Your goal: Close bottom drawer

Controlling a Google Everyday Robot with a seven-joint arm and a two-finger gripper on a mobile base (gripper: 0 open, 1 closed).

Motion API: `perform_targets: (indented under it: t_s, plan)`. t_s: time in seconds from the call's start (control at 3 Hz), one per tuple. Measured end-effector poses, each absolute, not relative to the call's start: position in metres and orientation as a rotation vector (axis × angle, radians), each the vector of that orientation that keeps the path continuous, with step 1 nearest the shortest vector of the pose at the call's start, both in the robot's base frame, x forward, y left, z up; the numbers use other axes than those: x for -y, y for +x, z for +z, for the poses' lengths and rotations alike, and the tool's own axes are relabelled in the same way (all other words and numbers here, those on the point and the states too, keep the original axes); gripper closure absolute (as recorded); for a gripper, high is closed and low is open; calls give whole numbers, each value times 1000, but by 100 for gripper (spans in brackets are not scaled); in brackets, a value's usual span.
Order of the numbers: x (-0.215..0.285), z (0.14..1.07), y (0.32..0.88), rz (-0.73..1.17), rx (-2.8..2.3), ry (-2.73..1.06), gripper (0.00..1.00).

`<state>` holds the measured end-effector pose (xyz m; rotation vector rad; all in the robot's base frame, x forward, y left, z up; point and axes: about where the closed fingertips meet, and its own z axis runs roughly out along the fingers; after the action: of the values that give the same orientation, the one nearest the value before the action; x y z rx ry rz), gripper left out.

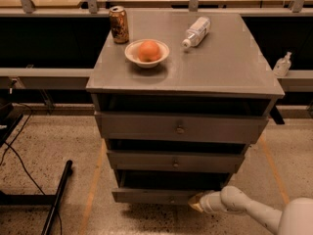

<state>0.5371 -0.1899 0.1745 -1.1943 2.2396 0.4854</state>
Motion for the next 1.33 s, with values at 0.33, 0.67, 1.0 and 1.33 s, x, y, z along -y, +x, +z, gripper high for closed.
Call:
perform_targets:
  t_s: [0.33,0.67,1.0,1.33]
  plan:
    - [190,174,537,485,-2239,-1194,100]
    - [182,176,558,447,-2197,-1183,100]
    - [183,176,557,447,-2196,-1183,100]
    - [179,177,574,417,-2169,-1167,100]
